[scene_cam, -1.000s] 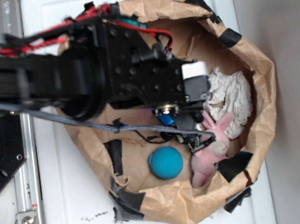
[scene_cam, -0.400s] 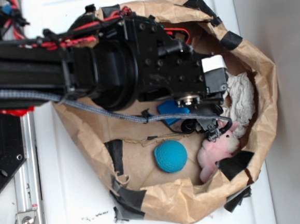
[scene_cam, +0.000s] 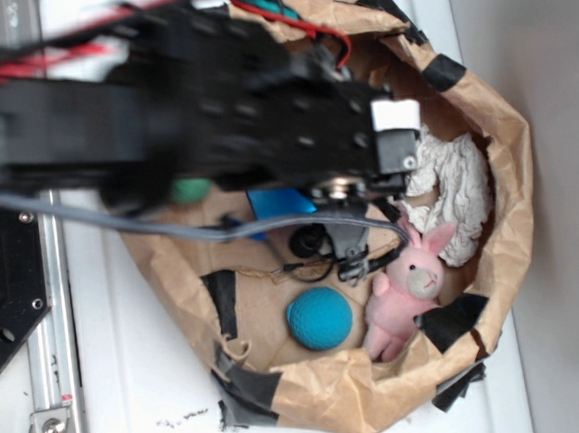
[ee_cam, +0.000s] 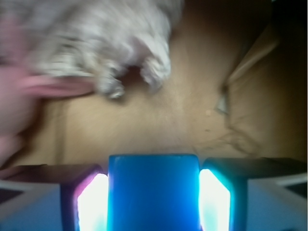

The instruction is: Grab the blue block.

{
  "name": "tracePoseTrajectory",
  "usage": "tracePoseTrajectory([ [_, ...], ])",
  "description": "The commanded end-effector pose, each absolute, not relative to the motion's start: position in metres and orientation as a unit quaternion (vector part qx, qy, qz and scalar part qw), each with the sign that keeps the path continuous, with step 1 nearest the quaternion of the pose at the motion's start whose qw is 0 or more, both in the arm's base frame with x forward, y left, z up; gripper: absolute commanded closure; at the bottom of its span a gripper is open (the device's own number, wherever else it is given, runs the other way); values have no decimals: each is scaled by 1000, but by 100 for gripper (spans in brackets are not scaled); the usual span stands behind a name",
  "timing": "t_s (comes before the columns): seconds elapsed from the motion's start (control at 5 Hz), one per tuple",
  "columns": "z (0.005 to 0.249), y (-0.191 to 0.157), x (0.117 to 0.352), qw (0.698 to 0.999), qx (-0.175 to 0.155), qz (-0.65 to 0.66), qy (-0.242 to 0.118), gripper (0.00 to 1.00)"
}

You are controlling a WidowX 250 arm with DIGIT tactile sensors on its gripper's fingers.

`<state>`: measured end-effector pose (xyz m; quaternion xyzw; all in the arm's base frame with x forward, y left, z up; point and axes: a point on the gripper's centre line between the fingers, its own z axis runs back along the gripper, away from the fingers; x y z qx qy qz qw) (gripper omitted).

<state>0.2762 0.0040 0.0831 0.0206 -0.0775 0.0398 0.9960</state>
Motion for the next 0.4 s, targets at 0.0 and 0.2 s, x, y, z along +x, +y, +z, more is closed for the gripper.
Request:
tracePoseTrajectory([
  [0.0, 196, 6, 279, 984, 20, -24, -176, 100],
  [0.2, 202, 6, 278, 985, 7, -25, -172, 100],
])
